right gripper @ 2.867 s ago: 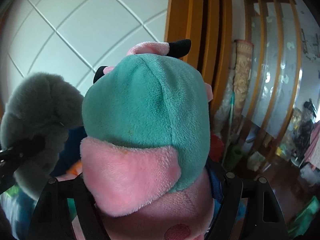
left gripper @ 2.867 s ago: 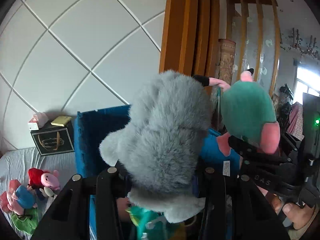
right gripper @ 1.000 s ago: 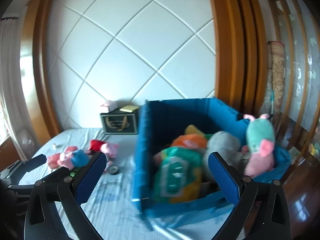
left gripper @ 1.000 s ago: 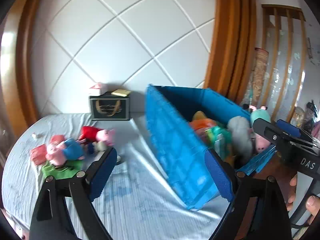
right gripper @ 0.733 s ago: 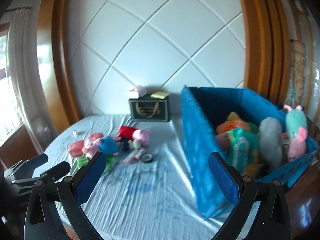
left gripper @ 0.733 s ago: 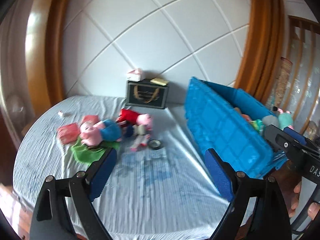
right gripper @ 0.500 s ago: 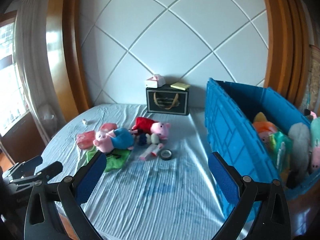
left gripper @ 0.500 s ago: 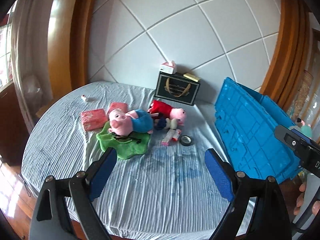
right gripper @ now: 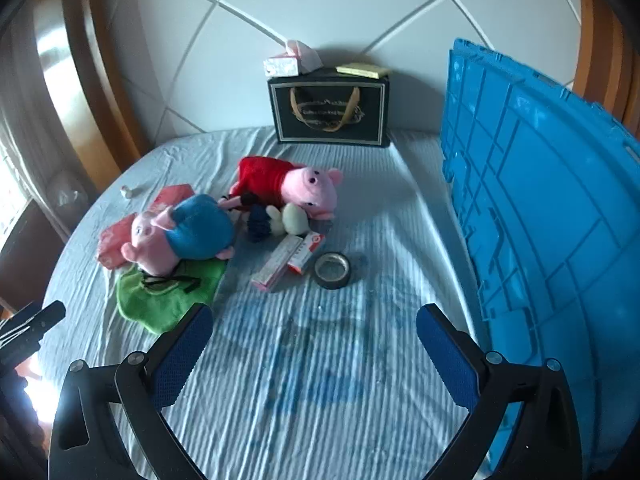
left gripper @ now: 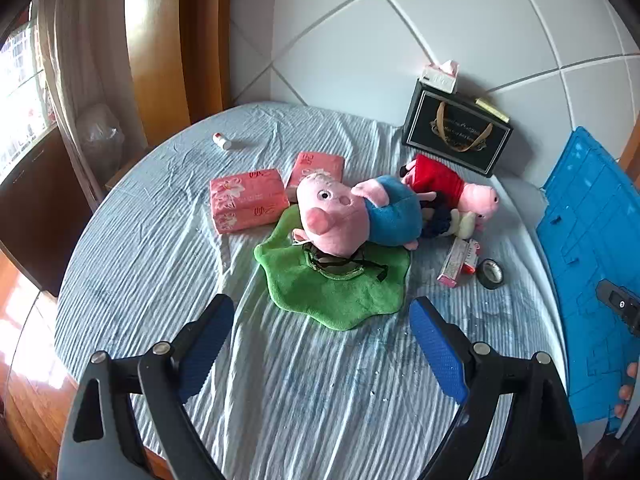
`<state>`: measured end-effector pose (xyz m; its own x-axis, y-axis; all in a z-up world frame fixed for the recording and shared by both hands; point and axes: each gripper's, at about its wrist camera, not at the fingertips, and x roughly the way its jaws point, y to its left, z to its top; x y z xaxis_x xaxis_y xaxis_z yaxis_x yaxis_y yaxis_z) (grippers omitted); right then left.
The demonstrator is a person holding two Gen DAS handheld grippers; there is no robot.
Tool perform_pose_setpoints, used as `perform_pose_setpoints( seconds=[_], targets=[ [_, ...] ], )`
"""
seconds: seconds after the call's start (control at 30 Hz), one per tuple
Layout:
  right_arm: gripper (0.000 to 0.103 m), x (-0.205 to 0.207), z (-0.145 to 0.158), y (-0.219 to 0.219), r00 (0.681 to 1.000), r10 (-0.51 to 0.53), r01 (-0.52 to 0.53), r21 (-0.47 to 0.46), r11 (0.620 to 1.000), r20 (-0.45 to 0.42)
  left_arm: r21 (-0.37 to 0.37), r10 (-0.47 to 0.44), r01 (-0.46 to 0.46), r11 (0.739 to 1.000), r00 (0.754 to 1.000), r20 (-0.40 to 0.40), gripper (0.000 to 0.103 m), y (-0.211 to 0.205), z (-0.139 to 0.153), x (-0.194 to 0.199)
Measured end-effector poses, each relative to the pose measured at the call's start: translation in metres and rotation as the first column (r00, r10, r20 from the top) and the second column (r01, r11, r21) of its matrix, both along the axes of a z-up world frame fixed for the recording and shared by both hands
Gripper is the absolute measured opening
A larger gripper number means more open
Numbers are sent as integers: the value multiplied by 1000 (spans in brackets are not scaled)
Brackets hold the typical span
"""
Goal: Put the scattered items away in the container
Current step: 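Withdraw both tools from the crate back toward the bed, then grasp the long white-pink ointment box with the left gripper while the right grasps the tape roll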
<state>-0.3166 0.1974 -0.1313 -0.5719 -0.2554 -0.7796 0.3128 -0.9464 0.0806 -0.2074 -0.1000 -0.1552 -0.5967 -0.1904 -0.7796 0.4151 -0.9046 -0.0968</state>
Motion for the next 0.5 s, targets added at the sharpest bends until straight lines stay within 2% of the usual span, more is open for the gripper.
perform_pose_setpoints(
  seconds=[0.1, 0.2, 0.37, 0.5],
  targets=[
    [103, -25, -30, -1, 997, -29, 28, 14, 1000, 71, 2, -48, 48, 999, 998, 48, 90, 4, -22, -32],
    [103, -42, -54, 1, 991, -75, 69, 59, 996, 108, 27, -152, 150, 988, 986, 76, 90, 22, -43, -68],
    [103, -70, -90, 7, 976, -158, 146, 82, 986, 152, 20, -341, 341, 940, 932, 120, 90, 70, -80, -132],
    [103, -91, -113, 2, 975, -160, 150, 69, 986, 154, 20, -427, 428, 903, 896, 124, 90, 102, -106, -174]
  ],
)
